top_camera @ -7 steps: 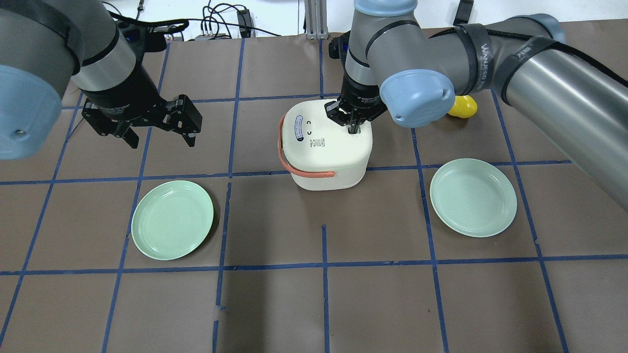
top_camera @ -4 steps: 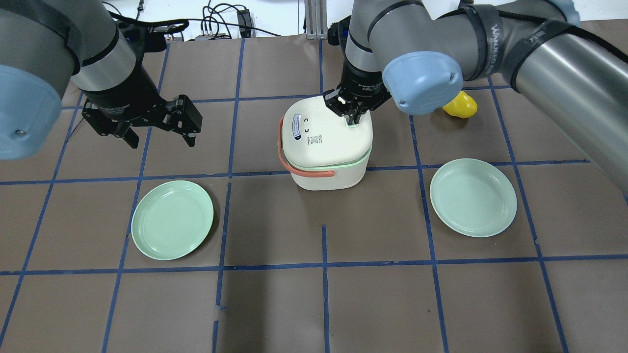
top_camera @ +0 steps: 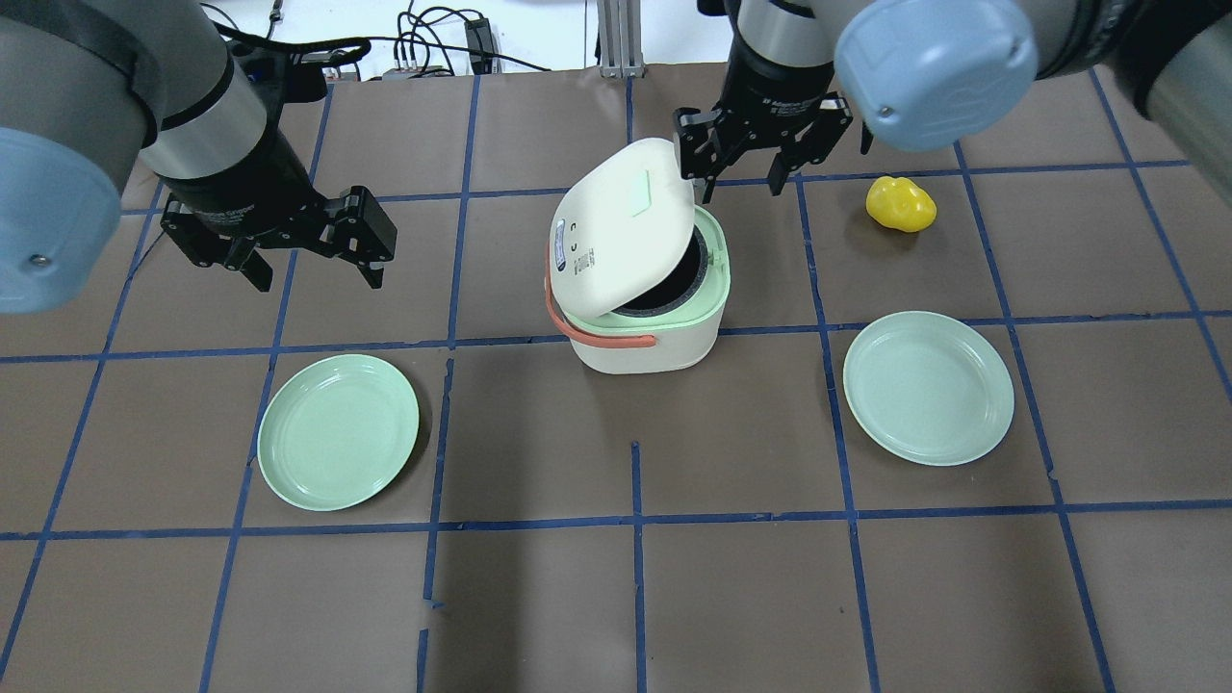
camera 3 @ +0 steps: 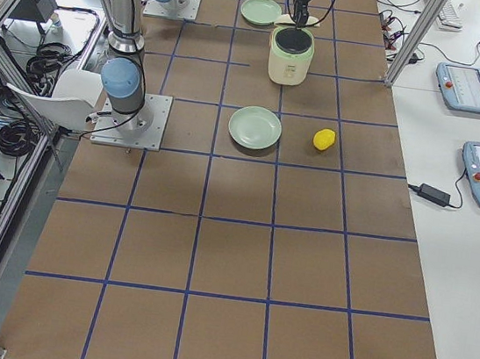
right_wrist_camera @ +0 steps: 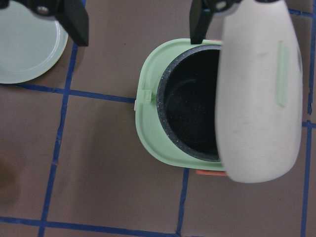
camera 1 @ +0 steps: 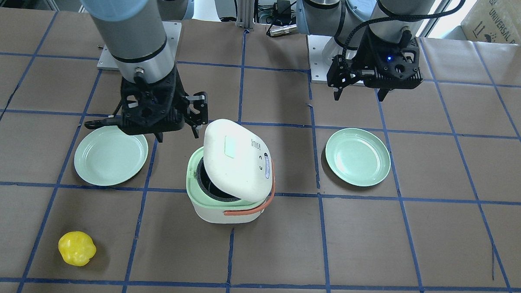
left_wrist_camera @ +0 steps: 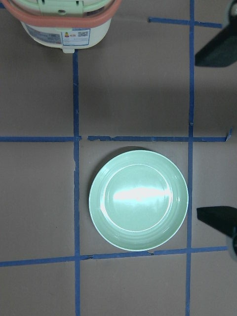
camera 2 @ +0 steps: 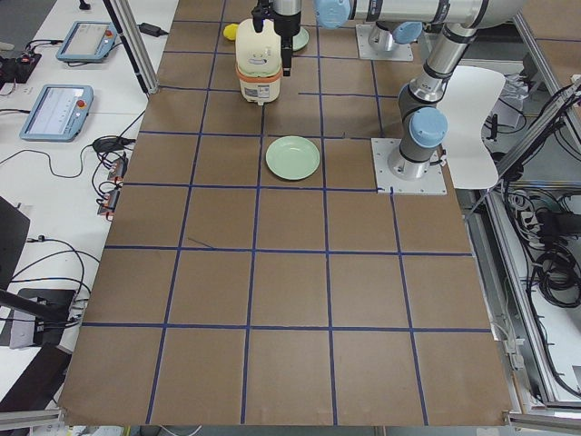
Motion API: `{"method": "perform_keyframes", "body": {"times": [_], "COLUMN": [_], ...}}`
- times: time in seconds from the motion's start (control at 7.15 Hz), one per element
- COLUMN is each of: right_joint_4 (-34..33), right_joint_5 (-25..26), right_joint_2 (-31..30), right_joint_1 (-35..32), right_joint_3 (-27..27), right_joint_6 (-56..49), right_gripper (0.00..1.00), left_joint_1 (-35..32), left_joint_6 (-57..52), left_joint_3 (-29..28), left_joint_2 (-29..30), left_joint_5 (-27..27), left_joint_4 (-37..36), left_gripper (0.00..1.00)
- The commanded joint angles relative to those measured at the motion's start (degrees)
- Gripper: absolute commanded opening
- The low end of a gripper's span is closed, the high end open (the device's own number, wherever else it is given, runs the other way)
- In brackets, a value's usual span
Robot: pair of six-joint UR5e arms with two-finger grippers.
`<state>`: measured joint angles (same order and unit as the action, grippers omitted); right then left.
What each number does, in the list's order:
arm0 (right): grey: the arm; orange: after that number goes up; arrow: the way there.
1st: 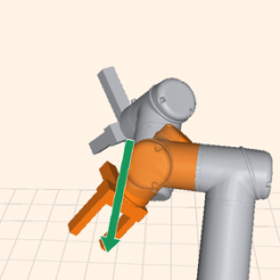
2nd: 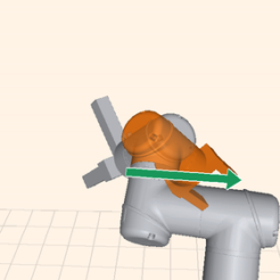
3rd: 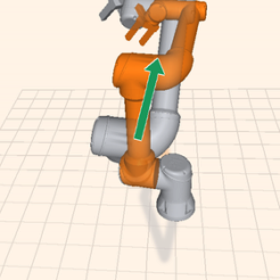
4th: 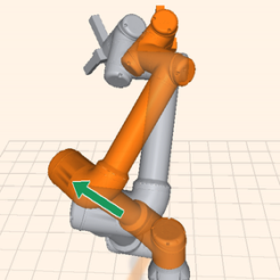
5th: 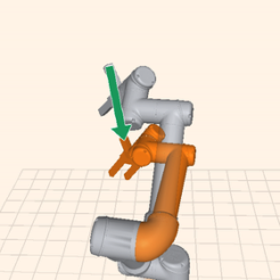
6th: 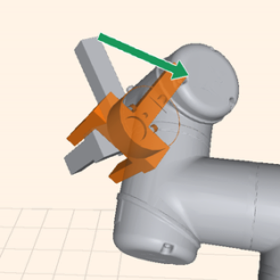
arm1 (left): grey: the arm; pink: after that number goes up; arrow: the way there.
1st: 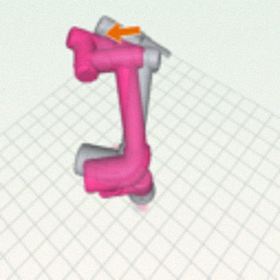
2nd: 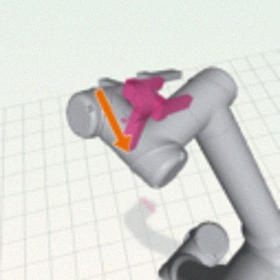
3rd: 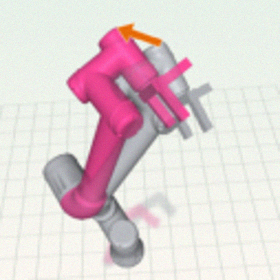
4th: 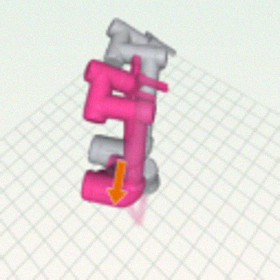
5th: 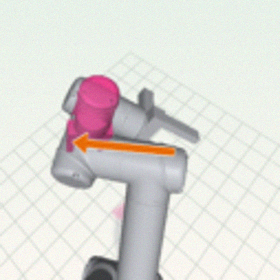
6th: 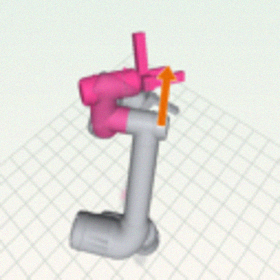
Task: Press rice cooker button
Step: 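Raise the right gripper as the rice cooker lid pops open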
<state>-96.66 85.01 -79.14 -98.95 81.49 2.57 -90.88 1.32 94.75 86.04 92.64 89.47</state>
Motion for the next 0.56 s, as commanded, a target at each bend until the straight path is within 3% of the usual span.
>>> {"method": "perform_keyframes", "body": {"times": [0.0, 0.42], "right_joint_4": [1.64, 6.31], "right_joint_5": [-0.02, 0.15], "right_joint_2": [-1.8, -3.65], "right_joint_1": [5.93, 11.32], "right_joint_3": [0.07, 0.86], "right_joint_6": [-0.54, -0.81], "right_gripper": [1.0, 1.0], "left_joint_1": [0.0, 0.0], "left_joint_6": [0.0, 0.0], "left_joint_3": [0.0, 0.0], "left_joint_2": [0.0, 0.0], "left_joint_5": [0.0, 0.0], "left_joint_4": [0.0, 0.0], "left_gripper": [1.0, 1.0]}}
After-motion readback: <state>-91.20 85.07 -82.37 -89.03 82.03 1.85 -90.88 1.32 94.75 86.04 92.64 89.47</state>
